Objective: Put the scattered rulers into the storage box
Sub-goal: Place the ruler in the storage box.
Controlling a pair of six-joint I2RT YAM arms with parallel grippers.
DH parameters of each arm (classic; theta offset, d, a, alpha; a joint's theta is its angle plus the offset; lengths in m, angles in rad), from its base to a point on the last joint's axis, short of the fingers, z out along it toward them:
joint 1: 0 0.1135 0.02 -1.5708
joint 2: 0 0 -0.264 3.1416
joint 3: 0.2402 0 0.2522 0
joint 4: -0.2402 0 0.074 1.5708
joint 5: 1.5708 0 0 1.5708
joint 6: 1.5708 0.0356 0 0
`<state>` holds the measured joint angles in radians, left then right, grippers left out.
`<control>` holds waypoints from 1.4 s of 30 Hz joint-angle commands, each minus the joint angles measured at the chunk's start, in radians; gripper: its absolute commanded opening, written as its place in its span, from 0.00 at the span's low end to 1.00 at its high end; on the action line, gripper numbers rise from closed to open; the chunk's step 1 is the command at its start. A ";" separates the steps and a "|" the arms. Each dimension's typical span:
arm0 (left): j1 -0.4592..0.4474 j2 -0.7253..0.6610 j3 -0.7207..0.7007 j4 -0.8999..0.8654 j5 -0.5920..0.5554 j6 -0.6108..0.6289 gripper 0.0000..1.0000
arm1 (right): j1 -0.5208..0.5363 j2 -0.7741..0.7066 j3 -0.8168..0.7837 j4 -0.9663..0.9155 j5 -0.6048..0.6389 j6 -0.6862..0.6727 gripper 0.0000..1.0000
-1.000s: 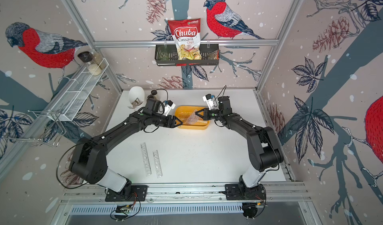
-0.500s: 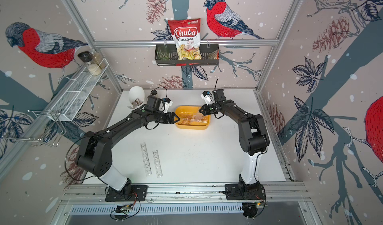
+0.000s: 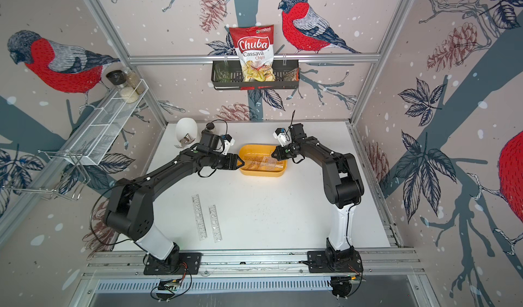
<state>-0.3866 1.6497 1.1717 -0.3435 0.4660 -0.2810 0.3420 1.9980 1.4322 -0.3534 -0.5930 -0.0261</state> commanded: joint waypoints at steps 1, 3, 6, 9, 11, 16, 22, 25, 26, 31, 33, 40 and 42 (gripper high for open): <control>0.005 0.002 -0.002 0.016 0.000 0.014 0.70 | -0.004 0.008 0.015 -0.038 0.039 -0.024 0.18; 0.004 0.002 -0.002 0.015 -0.001 0.011 0.70 | -0.005 0.008 0.030 -0.050 0.058 -0.029 0.27; 0.007 -0.001 -0.003 0.017 -0.003 0.009 0.70 | -0.008 0.007 0.051 -0.066 0.081 -0.032 0.34; 0.009 -0.009 -0.008 0.017 -0.013 0.000 0.70 | -0.011 -0.005 0.066 -0.074 0.096 -0.031 0.37; 0.011 -0.022 -0.013 0.015 -0.033 -0.015 0.71 | -0.011 -0.024 0.067 -0.075 0.099 -0.025 0.37; 0.009 -0.089 -0.078 -0.015 -0.114 -0.084 0.72 | 0.031 -0.132 -0.023 -0.018 0.103 0.020 0.39; -0.018 -0.271 -0.303 -0.065 -0.289 -0.213 0.75 | 0.211 -0.331 -0.330 0.215 0.147 0.178 0.42; -0.056 -0.359 -0.409 -0.069 -0.351 -0.297 0.75 | 0.330 -0.389 -0.455 0.340 0.150 0.254 0.42; -0.071 -0.382 -0.442 -0.069 -0.367 -0.329 0.75 | 0.370 -0.400 -0.489 0.387 0.149 0.280 0.42; -0.166 -0.479 -0.554 -0.081 -0.422 -0.488 0.76 | 0.542 -0.386 -0.584 0.569 0.143 0.394 0.43; -0.194 -0.518 -0.585 -0.096 -0.449 -0.542 0.75 | 0.606 -0.366 -0.584 0.595 0.148 0.410 0.43; -0.205 -0.611 -0.648 -0.254 -0.545 -0.691 0.76 | 0.677 -0.322 -0.613 0.678 0.138 0.423 0.44; -0.208 -0.611 -0.658 -0.269 -0.534 -0.706 0.76 | 0.676 -0.308 -0.622 0.697 0.122 0.422 0.44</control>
<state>-0.5911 1.0424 0.5259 -0.5308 -0.0292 -0.9142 1.0142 1.6756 0.8185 0.2626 -0.4484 0.3737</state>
